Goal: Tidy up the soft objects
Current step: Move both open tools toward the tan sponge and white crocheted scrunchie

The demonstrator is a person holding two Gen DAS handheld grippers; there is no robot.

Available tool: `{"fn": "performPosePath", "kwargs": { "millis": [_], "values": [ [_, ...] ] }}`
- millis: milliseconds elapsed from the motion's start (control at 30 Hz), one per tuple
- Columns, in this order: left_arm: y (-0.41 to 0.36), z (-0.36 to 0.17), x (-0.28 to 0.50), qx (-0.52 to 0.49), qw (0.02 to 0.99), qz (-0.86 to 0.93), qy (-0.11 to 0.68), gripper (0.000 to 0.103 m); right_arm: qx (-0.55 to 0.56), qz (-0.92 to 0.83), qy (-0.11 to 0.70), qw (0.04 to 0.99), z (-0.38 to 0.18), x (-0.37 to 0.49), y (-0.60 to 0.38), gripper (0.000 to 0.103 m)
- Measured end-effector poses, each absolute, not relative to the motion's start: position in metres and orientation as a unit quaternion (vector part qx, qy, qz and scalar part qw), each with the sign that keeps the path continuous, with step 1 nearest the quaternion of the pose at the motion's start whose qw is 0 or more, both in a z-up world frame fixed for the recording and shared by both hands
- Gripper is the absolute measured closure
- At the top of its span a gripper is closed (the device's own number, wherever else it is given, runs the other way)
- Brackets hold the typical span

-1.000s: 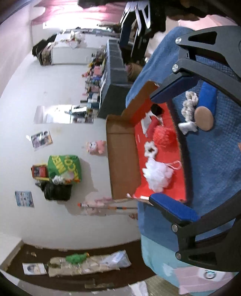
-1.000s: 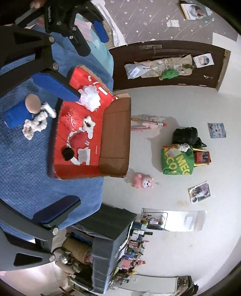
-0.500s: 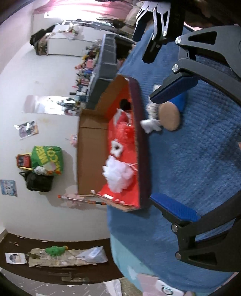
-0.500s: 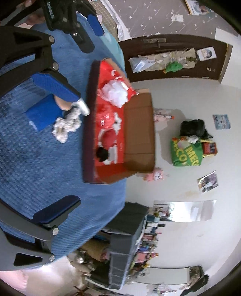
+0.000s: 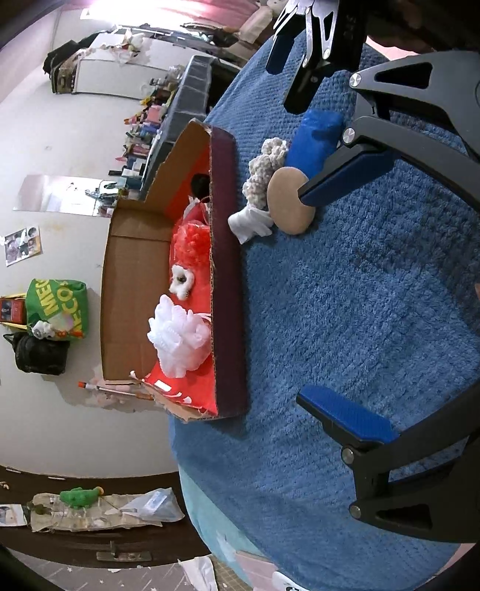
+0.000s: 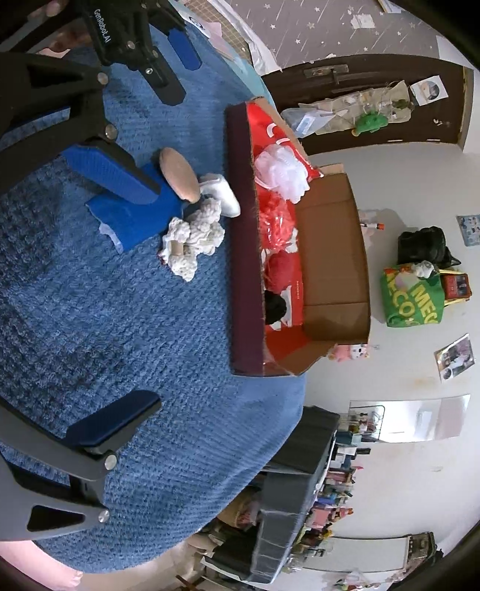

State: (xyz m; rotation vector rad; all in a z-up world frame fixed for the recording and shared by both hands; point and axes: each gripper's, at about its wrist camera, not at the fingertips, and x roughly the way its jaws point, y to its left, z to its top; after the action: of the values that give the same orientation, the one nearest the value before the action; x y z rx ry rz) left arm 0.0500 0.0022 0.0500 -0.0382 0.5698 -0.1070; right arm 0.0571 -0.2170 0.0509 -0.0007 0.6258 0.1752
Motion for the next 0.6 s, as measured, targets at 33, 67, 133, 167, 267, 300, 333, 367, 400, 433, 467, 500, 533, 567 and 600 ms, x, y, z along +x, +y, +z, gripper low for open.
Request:
{"fn": "performPosePath", "kwargs": {
  "millis": [33, 67, 133, 167, 267, 300, 333, 367, 400, 433, 467, 500, 533, 567, 600],
  "values": [
    [0.002, 0.05, 0.051, -0.018, 0.958, -0.053, 0.283, 0.004, -0.001, 0.086, 0.31, 0.947, 0.05, 0.058, -0.217, 0.0],
    [0.001, 0.049, 0.053, -0.018, 0.957, -0.056, 0.286, 0.004, 0.0, 0.086, 0.311, 0.947, 0.05, 0.06, -0.217, 0.0],
    [0.0, 0.049, 0.056, -0.02, 0.954, -0.063, 0.291, 0.004, 0.001, 0.09, 0.315, 0.945, 0.049, 0.062, -0.217, 0.0],
    [-0.001, 0.049, 0.059, -0.021, 0.953, -0.067, 0.296, 0.004, 0.002, 0.091, 0.317, 0.944, 0.05, 0.064, -0.217, 0.0],
    [-0.004, 0.049, 0.066, -0.026, 0.945, -0.093, 0.312, 0.004, 0.005, 0.094, 0.323, 0.942, 0.049, 0.068, -0.218, 0.0],
    [-0.006, 0.049, 0.068, -0.026, 0.943, -0.102, 0.316, 0.004, 0.007, 0.096, 0.325, 0.941, 0.049, 0.07, -0.219, 0.0],
    [-0.009, 0.049, 0.071, -0.026, 0.94, -0.114, 0.322, 0.004, 0.012, 0.103, 0.329, 0.939, 0.05, 0.072, -0.221, 0.0],
    [-0.011, 0.05, 0.074, -0.025, 0.937, -0.124, 0.326, 0.004, 0.019, 0.114, 0.335, 0.935, 0.05, 0.076, -0.223, 0.0],
    [-0.014, 0.05, 0.076, -0.024, 0.934, -0.134, 0.329, 0.004, 0.024, 0.123, 0.339, 0.932, 0.051, 0.079, -0.224, 0.0],
    [-0.017, 0.05, 0.08, -0.02, 0.93, -0.146, 0.336, 0.004, 0.033, 0.133, 0.344, 0.929, 0.052, 0.083, -0.227, 0.0],
    [-0.019, 0.05, 0.084, -0.017, 0.927, -0.151, 0.342, 0.004, 0.038, 0.139, 0.348, 0.926, 0.052, 0.085, -0.228, 0.0],
    [-0.021, 0.049, 0.086, -0.014, 0.925, -0.155, 0.346, 0.004, 0.044, 0.149, 0.355, 0.922, 0.051, 0.09, -0.23, 0.0],
    [-0.024, 0.049, 0.089, -0.009, 0.922, -0.162, 0.351, 0.004, 0.051, 0.156, 0.361, 0.918, 0.051, 0.095, -0.232, 0.0],
    [-0.027, 0.049, 0.091, -0.007, 0.919, -0.169, 0.355, 0.004, 0.057, 0.161, 0.368, 0.914, 0.05, 0.099, -0.234, 0.0],
    [-0.029, 0.048, 0.094, -0.004, 0.916, -0.174, 0.363, 0.004, 0.063, 0.169, 0.374, 0.91, 0.05, 0.104, -0.235, 0.0]
  ]
}}
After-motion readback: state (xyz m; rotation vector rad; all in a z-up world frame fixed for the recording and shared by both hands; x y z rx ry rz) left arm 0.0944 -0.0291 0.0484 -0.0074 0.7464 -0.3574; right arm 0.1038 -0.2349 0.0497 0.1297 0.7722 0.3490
